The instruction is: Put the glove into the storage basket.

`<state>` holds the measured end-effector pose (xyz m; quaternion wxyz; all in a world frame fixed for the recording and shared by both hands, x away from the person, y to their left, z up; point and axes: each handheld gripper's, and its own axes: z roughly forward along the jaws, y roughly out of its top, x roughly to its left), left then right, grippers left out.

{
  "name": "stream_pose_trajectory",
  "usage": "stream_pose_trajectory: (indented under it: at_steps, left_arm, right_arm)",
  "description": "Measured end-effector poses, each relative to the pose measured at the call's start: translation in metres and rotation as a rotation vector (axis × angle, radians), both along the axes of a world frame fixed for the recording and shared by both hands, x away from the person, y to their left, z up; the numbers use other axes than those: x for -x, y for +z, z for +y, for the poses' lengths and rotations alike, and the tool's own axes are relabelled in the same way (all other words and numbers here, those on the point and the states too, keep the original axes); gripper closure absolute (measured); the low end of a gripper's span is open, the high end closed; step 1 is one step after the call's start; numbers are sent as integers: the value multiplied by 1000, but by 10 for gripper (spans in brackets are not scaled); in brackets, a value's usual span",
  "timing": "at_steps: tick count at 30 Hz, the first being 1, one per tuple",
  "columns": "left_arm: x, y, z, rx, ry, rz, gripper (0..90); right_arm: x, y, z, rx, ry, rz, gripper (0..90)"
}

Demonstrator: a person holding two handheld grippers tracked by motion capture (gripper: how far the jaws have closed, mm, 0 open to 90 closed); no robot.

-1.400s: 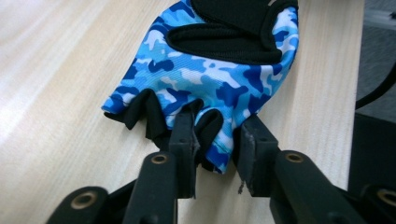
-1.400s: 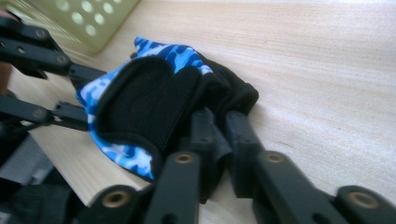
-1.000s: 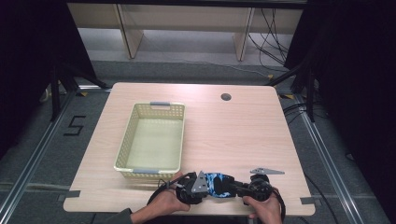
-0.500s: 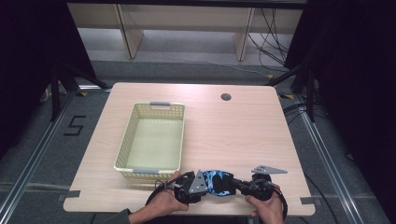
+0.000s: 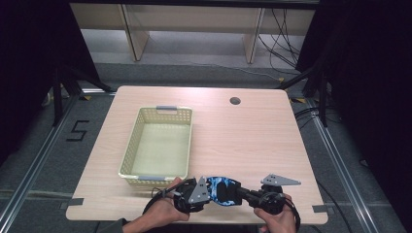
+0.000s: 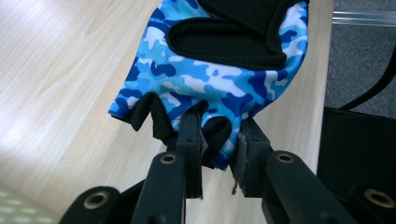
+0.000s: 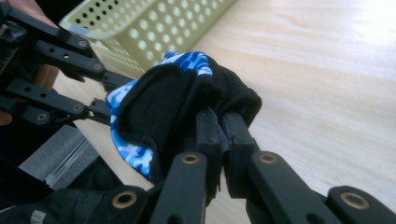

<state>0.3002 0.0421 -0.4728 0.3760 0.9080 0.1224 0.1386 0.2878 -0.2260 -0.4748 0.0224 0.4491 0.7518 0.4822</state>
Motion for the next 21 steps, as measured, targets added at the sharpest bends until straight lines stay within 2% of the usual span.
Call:
stream_pose_trajectory:
  at_steps: [1,2,4,6,7,8,9,10,11,12,14,15,16,17,19,21]
  left_arm:
    - [0,2,3,-5,4,-3,747]
    - [0,3,4,-1,0,-6,747]
    - [0,6,8,0,10,-4,746]
    - [-1,10,10,-10,2,-18,746]
    - [-1,11,11,-4,8,-10,745]
    - [0,13,11,-4,8,-14,745]
    - [0,15,13,-16,9,-14,745]
    - [0,17,13,-17,6,-13,744]
    - [1,18,13,-18,7,-8,744]
    - [1,20,14,-23,-1,-16,745]
    - [1,25,17,-28,-1,-25,744]
    - [0,29,18,-28,1,-25,744]
    - [0,31,20,-10,11,-14,744]
    - [-2,36,23,-10,8,-17,744]
    - [-4,42,28,-16,9,-29,744]
    - [-6,48,33,-8,24,-38,744]
  right_arm:
    - [0,2,1,10,7,-5,875]
    - [2,4,5,-3,2,20,875]
    - [0,5,7,1,9,10,875]
    - [0,7,10,-10,11,22,875]
    - [-3,8,9,-1,24,-18,875]
    - [0,10,11,-18,16,17,875]
    - [-1,10,11,-4,27,-2,875]
    - [1,13,14,-14,25,27,875]
    - [-1,13,13,2,42,-6,875]
    - [-2,14,14,-8,45,-8,875]
    - [0,20,16,-4,36,24,875]
    - [-2,21,17,-15,44,1,875]
    - [-4,24,17,0,52,-18,875]
    - [-3,28,20,-18,42,13,875]
    - [-6,34,23,-19,58,-11,875]
    - [-8,40,28,-32,61,1,875]
